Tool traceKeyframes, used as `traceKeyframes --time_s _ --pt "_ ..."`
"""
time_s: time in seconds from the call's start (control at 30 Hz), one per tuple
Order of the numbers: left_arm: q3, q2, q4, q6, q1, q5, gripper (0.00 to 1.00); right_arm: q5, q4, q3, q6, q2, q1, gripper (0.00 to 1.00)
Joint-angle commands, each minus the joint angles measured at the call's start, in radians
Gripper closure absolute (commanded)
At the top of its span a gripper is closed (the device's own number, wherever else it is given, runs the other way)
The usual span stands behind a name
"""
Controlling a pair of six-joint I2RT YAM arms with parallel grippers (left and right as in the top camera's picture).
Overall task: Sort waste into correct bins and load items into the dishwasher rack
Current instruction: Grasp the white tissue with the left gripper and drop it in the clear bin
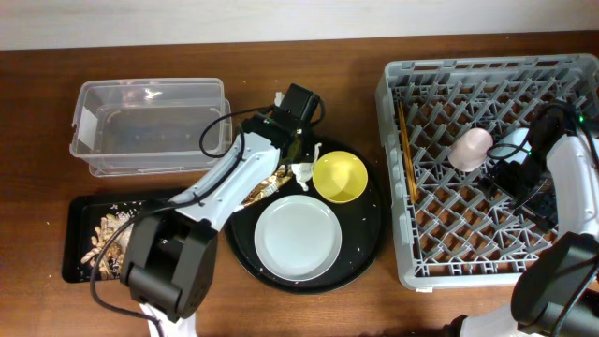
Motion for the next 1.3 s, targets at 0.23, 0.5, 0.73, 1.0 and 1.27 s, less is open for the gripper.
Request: traceKeyframes --time_s 0.23,0.5,0.73,1.0,1.27 --pt "0.011 -0.225 0.005 -0.042 0.114 -0.133 0.99 0.005 0.0 0.003 0.006 0.005 -0.006 0.02" --pt "0.011 -0.23 0.038 -0.125 0.517 -0.157 0.55 0.005 0.0 0.003 0.006 0.005 -0.006 0.02" --pt "0.011 -0.23 0.0 -0.108 0.598 -0.021 0.0 0.005 0.0 0.003 0.006 0.005 -0.006 0.02" --pt "0.011 -0.23 -0.03 0.169 0.385 0.444 0.01 0.005 0.0 0.003 0.006 0.005 -0.006 0.02" --pt "0.011 -0.139 -0.039 0.007 0.034 0.023 0.02 0.005 0.0 0.003 0.006 0.005 -0.006 0.02"
